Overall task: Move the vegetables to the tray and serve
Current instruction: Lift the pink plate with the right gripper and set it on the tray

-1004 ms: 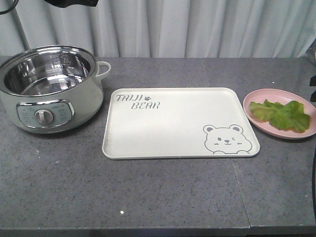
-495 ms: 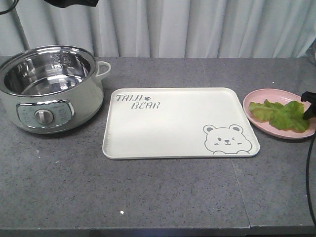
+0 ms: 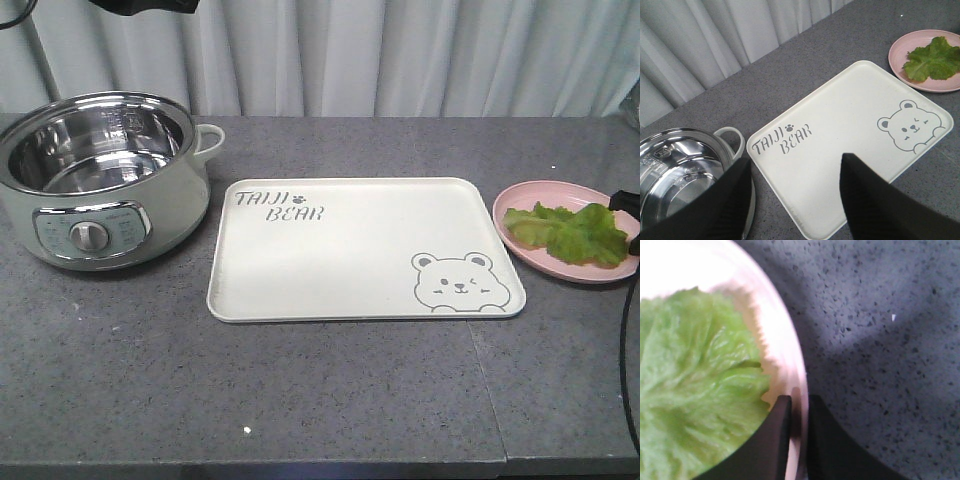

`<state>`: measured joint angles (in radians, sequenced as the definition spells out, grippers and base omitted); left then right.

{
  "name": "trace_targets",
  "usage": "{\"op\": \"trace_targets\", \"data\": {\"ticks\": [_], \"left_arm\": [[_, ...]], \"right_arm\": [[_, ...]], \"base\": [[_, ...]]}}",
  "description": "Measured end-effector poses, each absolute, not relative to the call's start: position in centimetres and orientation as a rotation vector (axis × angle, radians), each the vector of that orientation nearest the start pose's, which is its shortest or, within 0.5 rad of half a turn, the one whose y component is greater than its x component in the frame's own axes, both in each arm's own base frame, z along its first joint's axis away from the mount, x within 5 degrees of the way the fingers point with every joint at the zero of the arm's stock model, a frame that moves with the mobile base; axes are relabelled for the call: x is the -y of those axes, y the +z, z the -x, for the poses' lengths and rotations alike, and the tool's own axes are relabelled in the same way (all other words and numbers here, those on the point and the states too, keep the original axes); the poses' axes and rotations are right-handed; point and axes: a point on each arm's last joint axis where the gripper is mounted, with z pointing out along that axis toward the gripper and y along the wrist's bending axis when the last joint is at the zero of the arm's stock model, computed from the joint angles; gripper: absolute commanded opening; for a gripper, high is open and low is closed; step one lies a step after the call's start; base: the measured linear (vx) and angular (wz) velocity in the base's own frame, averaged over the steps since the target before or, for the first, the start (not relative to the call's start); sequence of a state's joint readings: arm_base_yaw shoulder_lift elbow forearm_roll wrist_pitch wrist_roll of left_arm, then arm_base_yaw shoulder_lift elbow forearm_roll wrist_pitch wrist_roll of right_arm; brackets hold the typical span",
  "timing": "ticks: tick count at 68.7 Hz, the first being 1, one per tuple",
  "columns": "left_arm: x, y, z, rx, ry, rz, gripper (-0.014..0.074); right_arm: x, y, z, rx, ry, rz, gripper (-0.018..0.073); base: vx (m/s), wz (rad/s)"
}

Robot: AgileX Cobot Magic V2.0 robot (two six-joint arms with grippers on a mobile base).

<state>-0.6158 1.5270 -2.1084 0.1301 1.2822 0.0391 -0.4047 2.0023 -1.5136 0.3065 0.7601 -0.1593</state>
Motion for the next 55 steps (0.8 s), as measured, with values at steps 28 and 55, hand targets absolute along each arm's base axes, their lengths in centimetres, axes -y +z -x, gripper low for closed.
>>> {"op": "trace_targets", "data": {"ticks": [28, 55], "left_arm": [[15.4, 52.8, -23.8, -2.075, -0.171, -0.673, 0.0395], [15.4, 52.8, -23.8, -2.075, -0.167, -0.671, 0.0395]], "right_arm": [[17.5, 27.4, -38.9, -2.451, 0.146, -0.575, -0.0008], [9.7, 34.2, -41.1, -2.326, 0.554, -0.219, -0.0006]], "base": [[0.0, 0.0], [0.0, 0.0]]}}
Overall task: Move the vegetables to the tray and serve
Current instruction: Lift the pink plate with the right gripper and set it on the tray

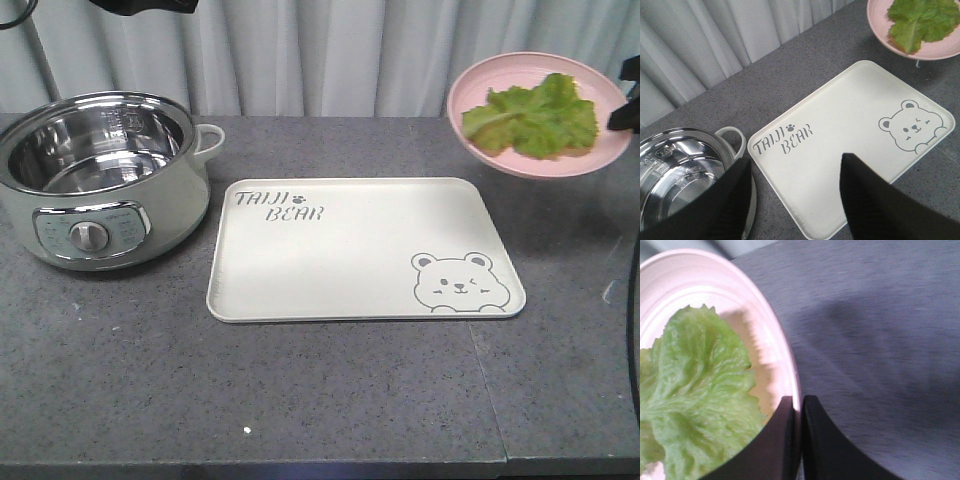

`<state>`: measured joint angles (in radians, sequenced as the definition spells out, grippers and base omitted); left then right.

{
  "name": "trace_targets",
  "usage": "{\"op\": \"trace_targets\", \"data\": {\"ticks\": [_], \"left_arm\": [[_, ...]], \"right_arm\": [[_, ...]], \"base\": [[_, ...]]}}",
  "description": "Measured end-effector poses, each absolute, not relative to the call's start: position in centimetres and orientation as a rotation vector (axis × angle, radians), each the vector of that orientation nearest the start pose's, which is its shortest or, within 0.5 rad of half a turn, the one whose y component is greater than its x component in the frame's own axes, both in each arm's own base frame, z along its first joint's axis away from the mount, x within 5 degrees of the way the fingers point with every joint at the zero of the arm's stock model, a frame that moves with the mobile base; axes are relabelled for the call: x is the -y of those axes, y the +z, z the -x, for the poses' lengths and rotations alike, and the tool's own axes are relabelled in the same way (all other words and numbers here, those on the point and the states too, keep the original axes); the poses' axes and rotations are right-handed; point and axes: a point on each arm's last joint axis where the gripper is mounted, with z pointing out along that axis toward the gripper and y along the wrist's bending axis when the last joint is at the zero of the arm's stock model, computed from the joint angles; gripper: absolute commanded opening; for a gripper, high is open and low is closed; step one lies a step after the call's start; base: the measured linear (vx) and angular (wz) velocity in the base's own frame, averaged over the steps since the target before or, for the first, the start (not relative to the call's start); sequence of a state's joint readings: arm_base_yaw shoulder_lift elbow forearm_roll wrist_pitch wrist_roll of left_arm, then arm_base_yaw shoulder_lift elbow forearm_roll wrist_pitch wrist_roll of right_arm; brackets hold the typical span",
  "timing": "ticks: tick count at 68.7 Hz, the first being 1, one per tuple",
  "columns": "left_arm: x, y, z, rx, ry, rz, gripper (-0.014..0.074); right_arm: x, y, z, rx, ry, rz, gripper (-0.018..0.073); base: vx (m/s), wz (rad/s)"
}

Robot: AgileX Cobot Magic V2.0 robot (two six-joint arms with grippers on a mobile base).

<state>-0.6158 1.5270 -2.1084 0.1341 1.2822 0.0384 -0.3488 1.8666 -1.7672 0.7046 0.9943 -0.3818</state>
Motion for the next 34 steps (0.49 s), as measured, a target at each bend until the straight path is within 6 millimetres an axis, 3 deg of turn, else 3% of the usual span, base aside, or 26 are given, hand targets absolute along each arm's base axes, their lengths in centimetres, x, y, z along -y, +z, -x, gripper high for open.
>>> {"op": "trace_targets", "data": {"ticks": [6, 18, 26, 34], "left_arm": [[15.4, 52.8, -23.8, -2.078, -0.169, -0.662, 0.0395], [15.3, 51.8, -24.4, -2.119, -0.122, -0.619, 0.0395], [15.5, 49.2, -25.4, -2.209, -0.048, -0.616, 0.0395], [15.6, 46.2, -26.2, -2.305, 0.029, -0.599, 0.0395]], "right_arm": [[6.1, 33.5, -42.2, -2.356, 0.611, -0.12, -0.0003], [-1.5, 29.7, -44.2, -2.466, 0.714, 0.078, -0.0002], [-5.2, 27.0, -44.8, -2.54, 0.739, 0.177, 0.0004], [-7.3, 24.5, -45.2, -2.608, 0.725, 0.25, 0.0042]], "base": [[0.0, 0.0], [0.0, 0.0], [0.0, 0.0], [0.0, 0.0]]}}
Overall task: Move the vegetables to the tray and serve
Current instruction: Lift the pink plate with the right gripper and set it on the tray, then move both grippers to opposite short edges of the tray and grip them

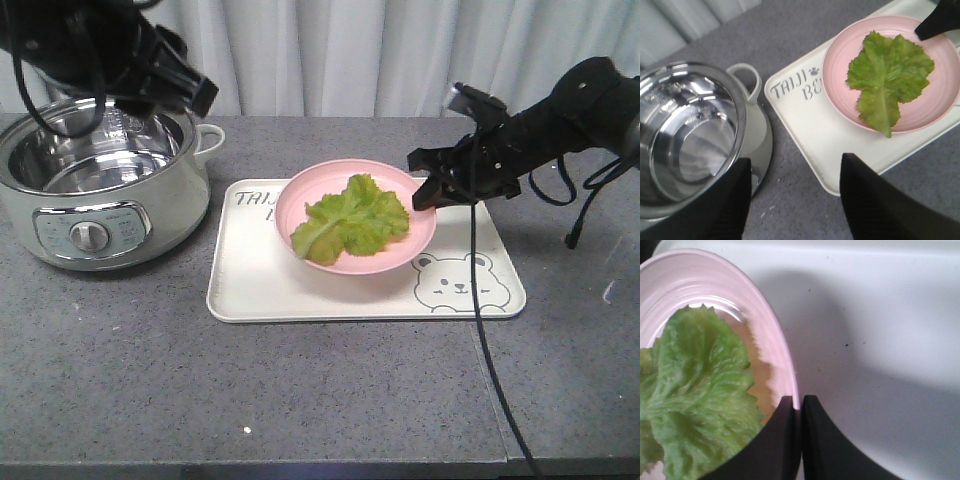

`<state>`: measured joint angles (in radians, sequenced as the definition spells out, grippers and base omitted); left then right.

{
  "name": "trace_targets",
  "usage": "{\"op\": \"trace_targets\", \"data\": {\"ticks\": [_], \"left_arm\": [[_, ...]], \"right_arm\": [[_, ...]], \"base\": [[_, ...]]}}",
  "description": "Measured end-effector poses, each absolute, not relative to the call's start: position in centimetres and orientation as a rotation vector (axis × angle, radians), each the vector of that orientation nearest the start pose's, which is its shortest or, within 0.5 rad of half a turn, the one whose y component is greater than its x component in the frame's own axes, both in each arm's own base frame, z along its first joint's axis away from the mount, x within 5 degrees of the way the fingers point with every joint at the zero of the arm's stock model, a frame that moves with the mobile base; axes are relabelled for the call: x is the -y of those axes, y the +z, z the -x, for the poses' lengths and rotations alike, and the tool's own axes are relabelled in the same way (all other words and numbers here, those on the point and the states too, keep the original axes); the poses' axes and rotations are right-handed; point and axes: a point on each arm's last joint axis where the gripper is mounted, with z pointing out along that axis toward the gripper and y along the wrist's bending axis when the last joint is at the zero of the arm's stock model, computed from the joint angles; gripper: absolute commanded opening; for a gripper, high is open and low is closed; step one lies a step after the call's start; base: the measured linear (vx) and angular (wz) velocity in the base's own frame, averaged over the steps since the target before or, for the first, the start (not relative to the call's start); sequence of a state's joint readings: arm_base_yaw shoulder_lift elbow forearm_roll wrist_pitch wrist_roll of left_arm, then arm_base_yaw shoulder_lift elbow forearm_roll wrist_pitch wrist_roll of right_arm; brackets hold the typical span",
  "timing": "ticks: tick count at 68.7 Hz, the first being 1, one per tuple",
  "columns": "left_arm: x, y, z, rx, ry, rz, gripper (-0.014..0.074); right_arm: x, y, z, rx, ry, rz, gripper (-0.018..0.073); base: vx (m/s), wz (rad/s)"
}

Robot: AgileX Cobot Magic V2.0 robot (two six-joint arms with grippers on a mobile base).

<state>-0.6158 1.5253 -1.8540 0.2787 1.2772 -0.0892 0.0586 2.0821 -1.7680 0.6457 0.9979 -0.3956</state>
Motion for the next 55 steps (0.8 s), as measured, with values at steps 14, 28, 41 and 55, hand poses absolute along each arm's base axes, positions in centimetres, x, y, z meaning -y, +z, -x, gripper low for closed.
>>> {"op": "trace_targets", "data": {"ticks": [14, 28, 41, 55], "left_arm": [[15.6, 43.0, -26.8, -2.406, 0.098, -0.555, 0.0395], [15.8, 41.6, -27.1, -2.437, 0.088, -0.487, 0.0395], [16.3, 40.7, -27.8, -2.436, 0.072, -0.46, 0.0395], [17.7, 37.7, -30.0, -2.509, 0.102, -0.445, 0.0395]], "right_arm": [[-9.0, 22.3, -45.2, -2.676, 0.633, 0.381, 0.0244], [-8.6, 22.3, -45.2, -2.693, 0.593, 0.366, 0.0424], [-5.8, 25.4, -44.3, -2.694, 0.47, 0.271, 0.0423], [-1.3, 28.2, -42.3, -2.791, 0.346, 0.165, 0.0423]], "base": [[0.0, 0.0], [0.0, 0.0], [0.0, 0.0], [0.0, 0.0]]}}
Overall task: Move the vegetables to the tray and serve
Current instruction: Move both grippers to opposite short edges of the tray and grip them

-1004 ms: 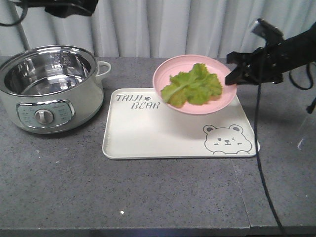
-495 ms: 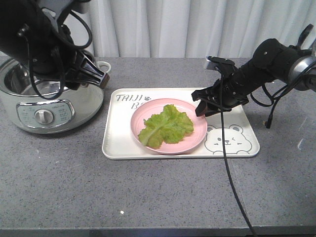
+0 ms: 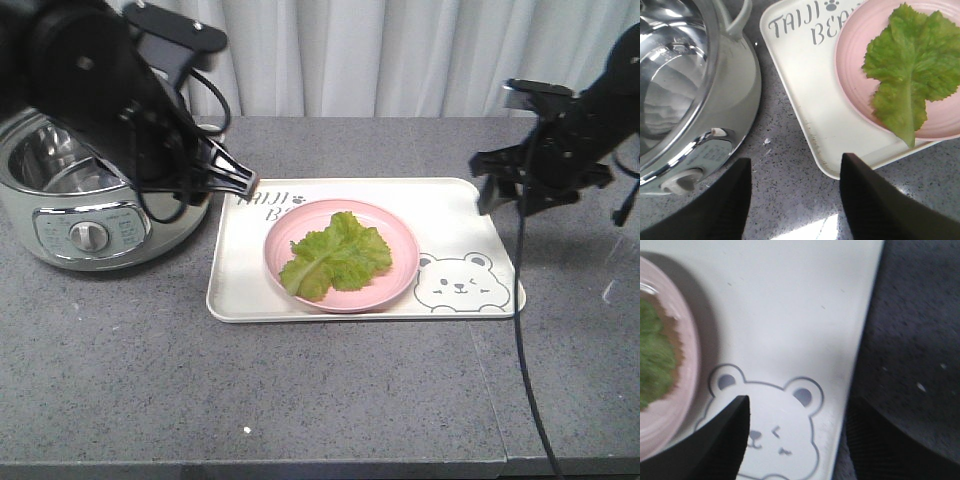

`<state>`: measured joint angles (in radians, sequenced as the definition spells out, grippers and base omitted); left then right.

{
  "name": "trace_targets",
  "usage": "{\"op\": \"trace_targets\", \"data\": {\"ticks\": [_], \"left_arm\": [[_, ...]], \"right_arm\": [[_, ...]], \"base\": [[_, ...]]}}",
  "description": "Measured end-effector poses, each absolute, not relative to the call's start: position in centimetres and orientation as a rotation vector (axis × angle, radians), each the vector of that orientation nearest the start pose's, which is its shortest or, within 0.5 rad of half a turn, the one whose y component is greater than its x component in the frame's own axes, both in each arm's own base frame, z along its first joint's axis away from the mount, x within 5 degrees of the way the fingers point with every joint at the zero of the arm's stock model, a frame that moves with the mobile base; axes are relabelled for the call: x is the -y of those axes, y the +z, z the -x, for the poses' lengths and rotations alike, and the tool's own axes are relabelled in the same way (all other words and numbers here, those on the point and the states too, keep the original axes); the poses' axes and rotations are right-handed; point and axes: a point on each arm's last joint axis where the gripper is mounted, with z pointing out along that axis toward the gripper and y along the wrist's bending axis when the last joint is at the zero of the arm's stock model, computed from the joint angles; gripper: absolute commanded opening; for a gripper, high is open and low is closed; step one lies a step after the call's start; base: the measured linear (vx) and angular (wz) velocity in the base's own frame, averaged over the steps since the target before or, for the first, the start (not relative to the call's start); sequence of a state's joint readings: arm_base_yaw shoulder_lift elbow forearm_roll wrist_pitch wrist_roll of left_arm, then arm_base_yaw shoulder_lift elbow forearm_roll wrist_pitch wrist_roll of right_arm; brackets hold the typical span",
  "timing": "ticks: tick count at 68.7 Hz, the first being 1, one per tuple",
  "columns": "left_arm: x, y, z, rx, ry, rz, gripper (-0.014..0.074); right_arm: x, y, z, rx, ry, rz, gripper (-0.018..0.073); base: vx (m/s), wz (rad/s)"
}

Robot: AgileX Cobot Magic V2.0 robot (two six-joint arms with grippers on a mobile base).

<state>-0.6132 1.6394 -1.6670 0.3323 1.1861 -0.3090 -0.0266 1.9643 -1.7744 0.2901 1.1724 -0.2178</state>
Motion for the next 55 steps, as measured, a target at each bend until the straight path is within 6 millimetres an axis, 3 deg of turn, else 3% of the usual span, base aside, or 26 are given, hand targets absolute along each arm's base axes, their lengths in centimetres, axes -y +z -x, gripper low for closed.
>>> {"op": "trace_targets", "data": {"ticks": [14, 25, 55], "left_arm": [[18.0, 33.6, -33.0, -2.619, 0.145, -0.38, 0.0395], [17.7, 30.9, -34.5, -2.723, 0.102, -0.318, 0.0395], [17.9, 28.1, -35.8, -2.802, 0.086, -0.29, 0.0395]], "right_arm": [[1.4, 27.8, -41.8, -2.852, 0.325, 0.092, 0.0423], [1.5, 27.7, -41.8, -2.858, 0.328, 0.089, 0.0423], [1.4, 24.1, -42.1, -2.955, 0.373, 0.073, 0.0423]], "base": [[0.0, 0.0], [0.0, 0.0], [0.0, 0.0]]}}
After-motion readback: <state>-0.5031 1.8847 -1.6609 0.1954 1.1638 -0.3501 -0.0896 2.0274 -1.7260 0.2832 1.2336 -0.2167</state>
